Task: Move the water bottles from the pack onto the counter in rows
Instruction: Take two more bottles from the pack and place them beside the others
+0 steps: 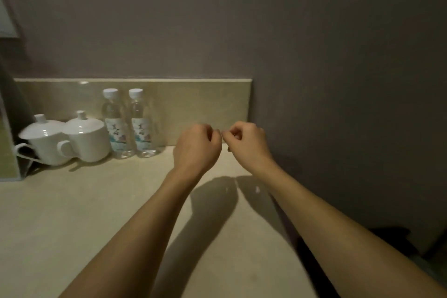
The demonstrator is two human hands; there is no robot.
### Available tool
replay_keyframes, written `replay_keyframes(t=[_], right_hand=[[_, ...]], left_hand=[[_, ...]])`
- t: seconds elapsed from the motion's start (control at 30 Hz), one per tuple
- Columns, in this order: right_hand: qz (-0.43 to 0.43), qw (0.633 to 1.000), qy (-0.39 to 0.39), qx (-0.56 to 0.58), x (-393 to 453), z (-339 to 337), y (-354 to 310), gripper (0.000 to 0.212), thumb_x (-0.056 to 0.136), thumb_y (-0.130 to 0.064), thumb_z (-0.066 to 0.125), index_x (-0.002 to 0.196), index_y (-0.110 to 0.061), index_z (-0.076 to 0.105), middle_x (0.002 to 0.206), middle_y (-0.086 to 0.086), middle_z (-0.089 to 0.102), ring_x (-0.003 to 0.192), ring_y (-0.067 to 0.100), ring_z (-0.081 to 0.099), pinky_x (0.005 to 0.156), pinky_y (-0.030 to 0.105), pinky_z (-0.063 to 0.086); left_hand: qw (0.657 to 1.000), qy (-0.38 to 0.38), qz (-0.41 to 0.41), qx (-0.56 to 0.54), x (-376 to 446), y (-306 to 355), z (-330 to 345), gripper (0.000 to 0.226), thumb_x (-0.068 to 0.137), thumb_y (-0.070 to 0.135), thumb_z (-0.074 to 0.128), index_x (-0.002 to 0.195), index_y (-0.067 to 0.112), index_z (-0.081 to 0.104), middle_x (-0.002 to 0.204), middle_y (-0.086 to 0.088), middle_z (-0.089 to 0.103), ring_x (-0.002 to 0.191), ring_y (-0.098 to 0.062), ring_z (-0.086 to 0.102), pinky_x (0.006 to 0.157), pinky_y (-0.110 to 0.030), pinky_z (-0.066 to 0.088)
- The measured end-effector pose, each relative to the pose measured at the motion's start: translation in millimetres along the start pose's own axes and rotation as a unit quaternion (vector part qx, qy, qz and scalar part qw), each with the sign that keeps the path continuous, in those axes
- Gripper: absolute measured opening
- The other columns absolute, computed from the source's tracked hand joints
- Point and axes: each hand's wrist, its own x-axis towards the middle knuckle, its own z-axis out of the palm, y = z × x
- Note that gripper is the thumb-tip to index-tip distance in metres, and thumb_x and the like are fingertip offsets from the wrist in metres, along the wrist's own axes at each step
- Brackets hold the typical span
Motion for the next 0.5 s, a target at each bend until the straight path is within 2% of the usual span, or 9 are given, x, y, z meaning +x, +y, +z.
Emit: replay_keyframes(t=[0.07, 0.13, 0.23, 0.33, 0.5], right_hand=[[-0.008, 0.999, 0.043, -0.002, -15.6, -48.5, 27.7, 0.026, 0.089, -0.024, 0.059, 0.063, -0.019, 0.057, 0.055, -0.005, 0.057, 0.058, 0.007, 0.059, 0.053, 0.019, 0.042], [-0.007, 0.997, 0.073, -0.006, -32.6, -96.3, 56.9, 0.028, 0.091, -0.026, 0.058, 0.064, -0.019, 0.058, 0.057, -0.003, 0.061, 0.055, 0.004, 0.057, 0.047, 0.012, 0.036], [0.01, 0.993, 0.119, -0.004, -56.3, -158.8, 102.0, 0.028, 0.092, -0.029, 0.057, 0.067, -0.017, 0.06, 0.059, -0.001, 0.063, 0.059, 0.009, 0.06, 0.053, 0.02, 0.041], [0.031, 0.987, 0.157, 0.006, -75.3, -210.2, 144.7, 0.025, 0.092, -0.026, 0.056, 0.068, -0.02, 0.058, 0.059, -0.003, 0.062, 0.061, 0.011, 0.061, 0.057, 0.025, 0.045], [0.083, 0.977, 0.196, 0.012, -91.0, -271.6, 214.2, 0.026, 0.092, -0.027, 0.055, 0.067, -0.021, 0.055, 0.058, 0.001, 0.062, 0.059, 0.017, 0.061, 0.057, 0.03, 0.046]], left_hand=[[1.0, -0.008, 0.008, -0.019, -14.5, 37.7, 32.4, 0.037, 0.094, 0.035, 0.044, 0.076, 0.011, 0.065, 0.076, -0.01, 0.073, 0.075, -0.033, 0.07, 0.076, -0.044, 0.058], [0.999, -0.017, 0.006, -0.041, -29.8, 74.2, 66.1, 0.038, 0.096, 0.036, 0.043, 0.08, 0.01, 0.066, 0.081, -0.013, 0.073, 0.079, -0.035, 0.07, 0.079, -0.045, 0.058], [0.998, -0.032, 0.012, -0.06, -50.2, 124.3, 116.5, 0.039, 0.096, 0.036, 0.042, 0.083, 0.01, 0.067, 0.084, -0.014, 0.073, 0.081, -0.037, 0.07, 0.08, -0.046, 0.058], [0.996, -0.048, 0.03, -0.073, -73.8, 171.0, 160.5, 0.036, 0.097, 0.038, 0.041, 0.085, 0.014, 0.067, 0.083, -0.01, 0.071, 0.079, -0.032, 0.07, 0.079, -0.046, 0.059], [0.991, -0.12, 0.052, -0.039, -93.3, 228.4, 228.1, 0.035, 0.096, 0.041, 0.042, 0.089, 0.018, 0.067, 0.088, -0.008, 0.072, 0.083, -0.031, 0.07, 0.082, -0.045, 0.058]])
